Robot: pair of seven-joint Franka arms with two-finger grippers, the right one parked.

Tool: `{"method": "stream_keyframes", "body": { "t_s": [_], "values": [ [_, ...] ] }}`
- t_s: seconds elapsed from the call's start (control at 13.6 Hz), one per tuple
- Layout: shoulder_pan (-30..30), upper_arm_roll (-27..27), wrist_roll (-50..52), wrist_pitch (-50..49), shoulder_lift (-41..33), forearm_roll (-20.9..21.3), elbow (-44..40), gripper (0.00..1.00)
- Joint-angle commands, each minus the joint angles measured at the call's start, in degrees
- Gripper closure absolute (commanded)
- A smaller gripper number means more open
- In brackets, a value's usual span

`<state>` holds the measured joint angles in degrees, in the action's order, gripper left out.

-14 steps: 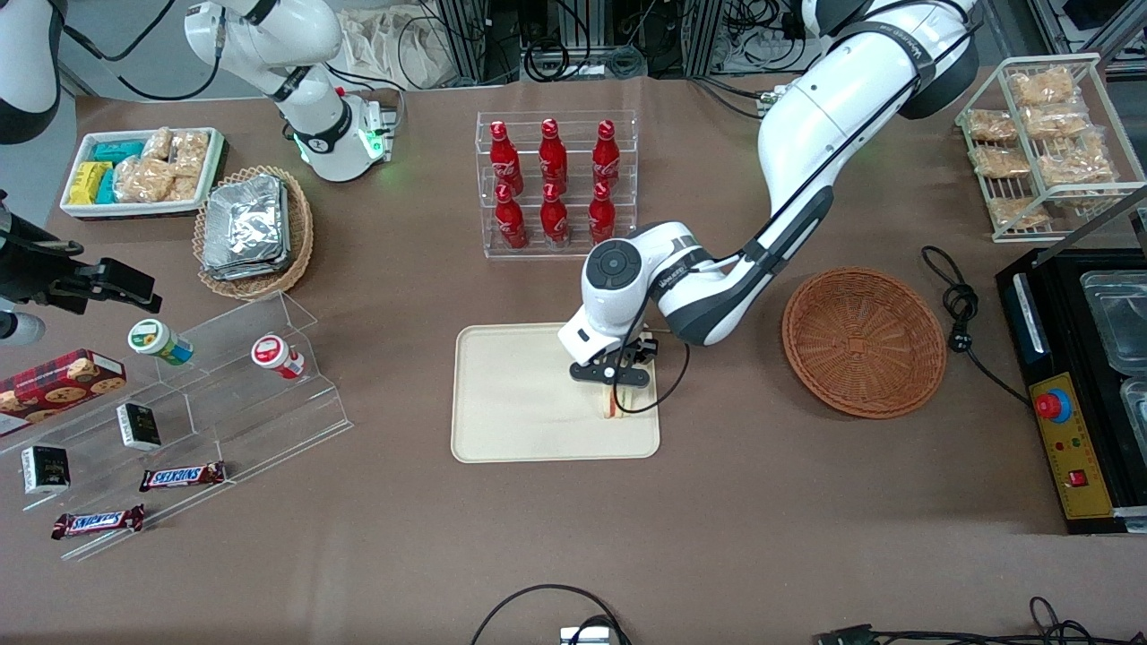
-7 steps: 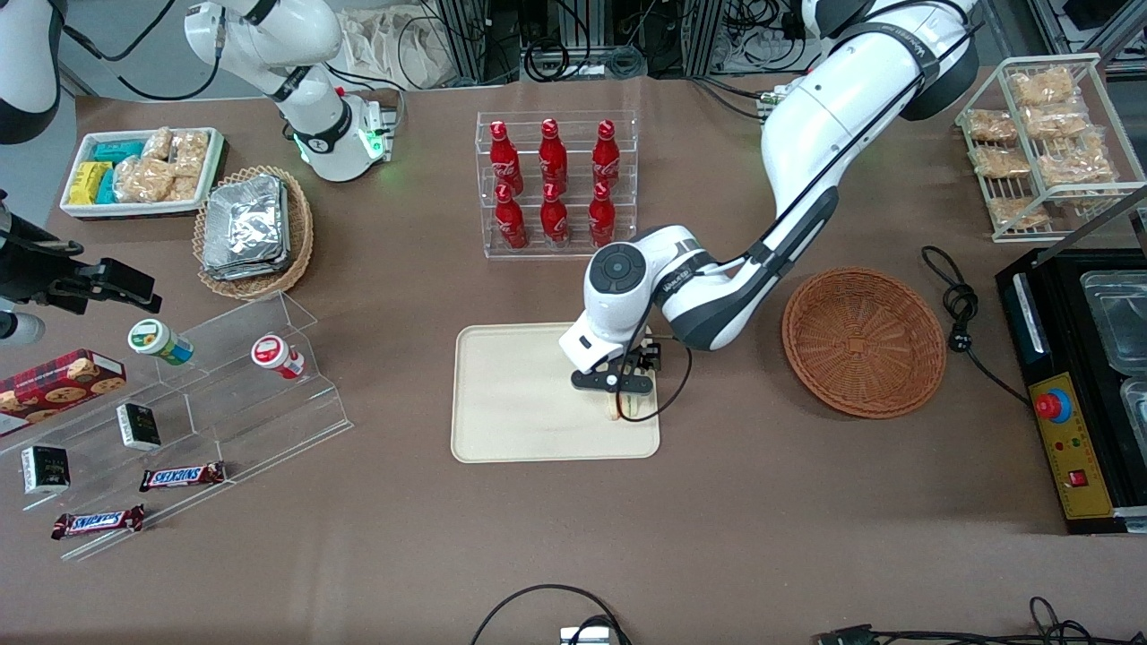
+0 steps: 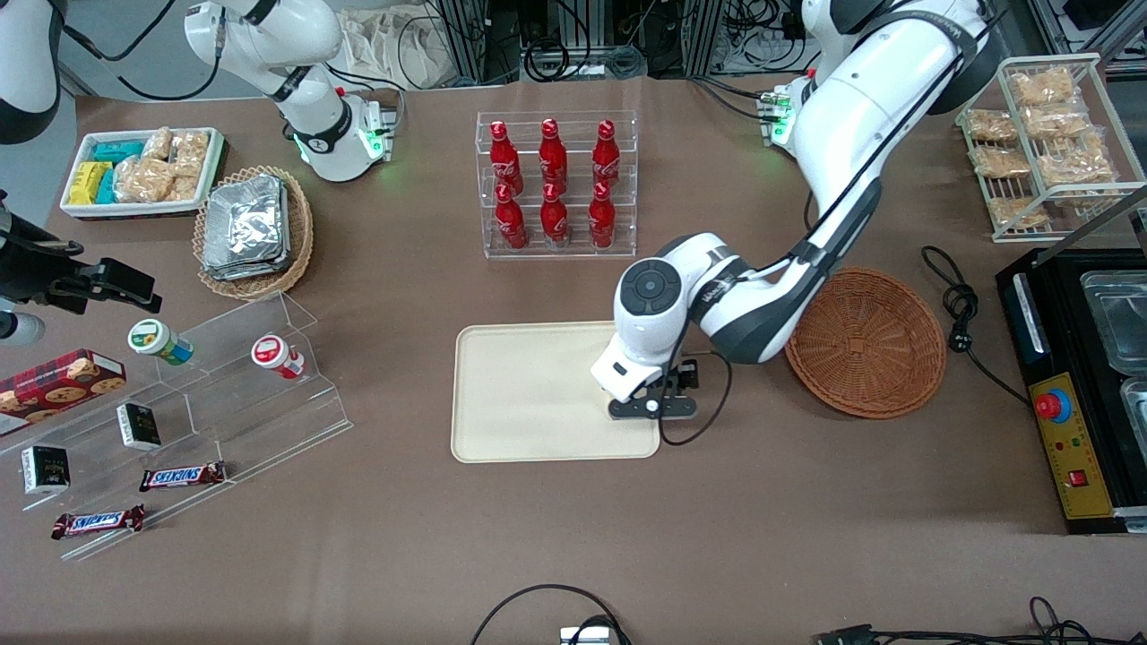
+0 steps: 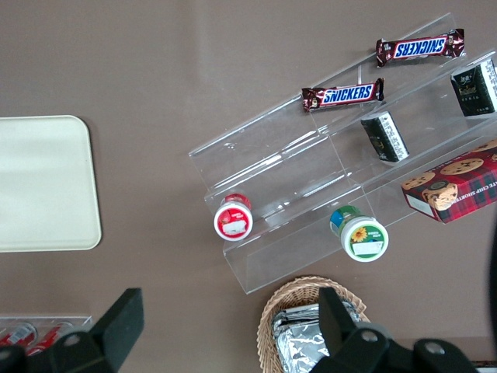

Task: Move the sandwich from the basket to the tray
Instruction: 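Open the left gripper to release the sandwich and lift away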

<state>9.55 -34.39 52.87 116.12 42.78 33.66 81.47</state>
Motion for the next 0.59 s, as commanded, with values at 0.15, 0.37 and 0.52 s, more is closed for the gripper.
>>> {"method": "stream_keyframes", "body": {
  "t_s": [0.15, 0.37, 0.52],
  "values": [
    [-6.0, -0.2, 0.8, -5.4, -7.2, -5.3, -3.0, 0.00],
    [-8.6, -0.2, 0.8, -9.5, -11.5, -5.3, -3.0, 0.00],
    [-12.1, -0.4, 0.6, -10.8, -13.6, -5.7, -3.0, 0.00]
  ]
}}
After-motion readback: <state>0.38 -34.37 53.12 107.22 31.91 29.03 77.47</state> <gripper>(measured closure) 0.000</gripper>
